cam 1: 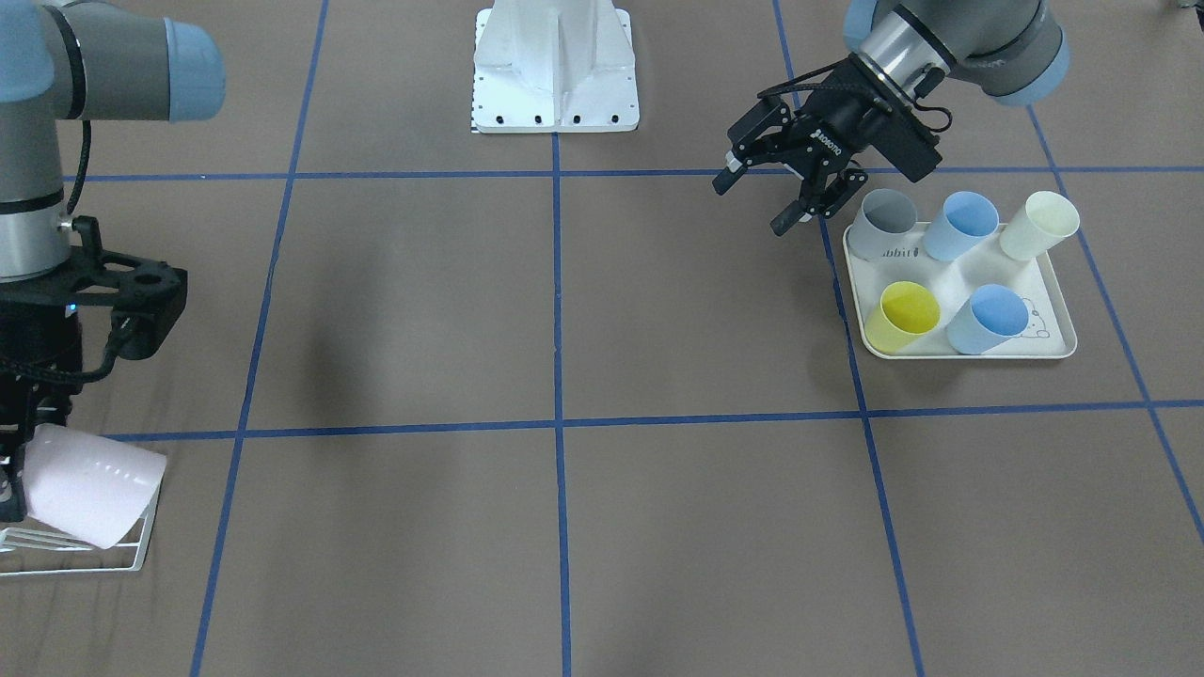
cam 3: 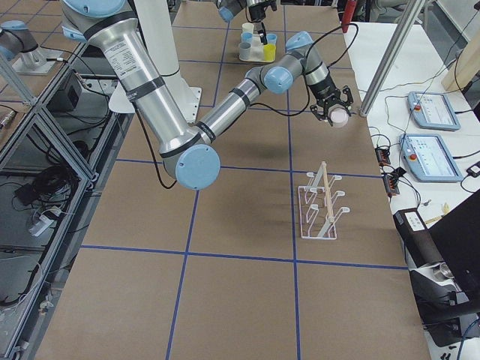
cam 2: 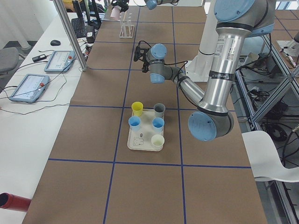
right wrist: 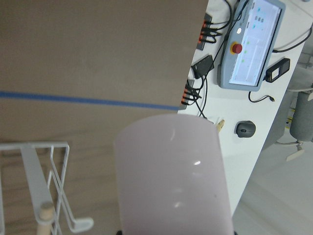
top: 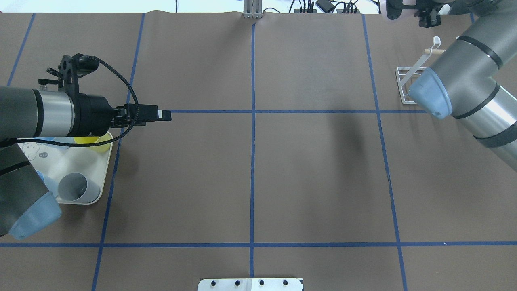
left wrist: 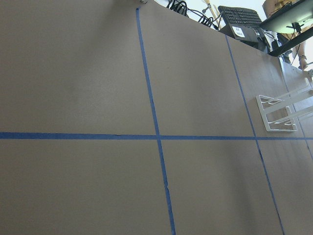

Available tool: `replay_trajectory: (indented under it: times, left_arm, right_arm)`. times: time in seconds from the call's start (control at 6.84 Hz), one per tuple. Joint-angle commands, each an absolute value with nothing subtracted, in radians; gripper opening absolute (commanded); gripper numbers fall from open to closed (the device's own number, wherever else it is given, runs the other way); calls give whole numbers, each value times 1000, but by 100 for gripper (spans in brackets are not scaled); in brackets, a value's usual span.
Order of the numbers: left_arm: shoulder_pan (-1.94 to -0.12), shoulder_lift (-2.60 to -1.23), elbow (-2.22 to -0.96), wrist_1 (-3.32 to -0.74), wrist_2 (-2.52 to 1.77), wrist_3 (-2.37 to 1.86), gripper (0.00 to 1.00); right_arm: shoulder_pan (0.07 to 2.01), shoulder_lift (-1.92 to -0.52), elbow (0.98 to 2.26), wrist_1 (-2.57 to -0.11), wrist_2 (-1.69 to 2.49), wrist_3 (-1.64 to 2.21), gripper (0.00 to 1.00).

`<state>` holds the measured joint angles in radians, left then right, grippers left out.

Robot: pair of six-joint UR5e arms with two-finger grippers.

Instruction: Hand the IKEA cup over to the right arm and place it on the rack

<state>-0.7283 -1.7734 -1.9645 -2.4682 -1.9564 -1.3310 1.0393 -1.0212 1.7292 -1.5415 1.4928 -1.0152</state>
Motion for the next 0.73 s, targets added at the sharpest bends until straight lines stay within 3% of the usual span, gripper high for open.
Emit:
replay_trajectory:
  times: [0.0,0.58]
  left_arm:
    - [-726,-1773,-1964,-2468,-1956,-1333,100]
    - [-719,-1775,-1962,-2468,-1954,-1333,100]
  right_arm:
    - [1081,-1028,1646,-1531,1388,-1329,0]
    - [1086,-1080,1543,-1459,1361,-1341,0]
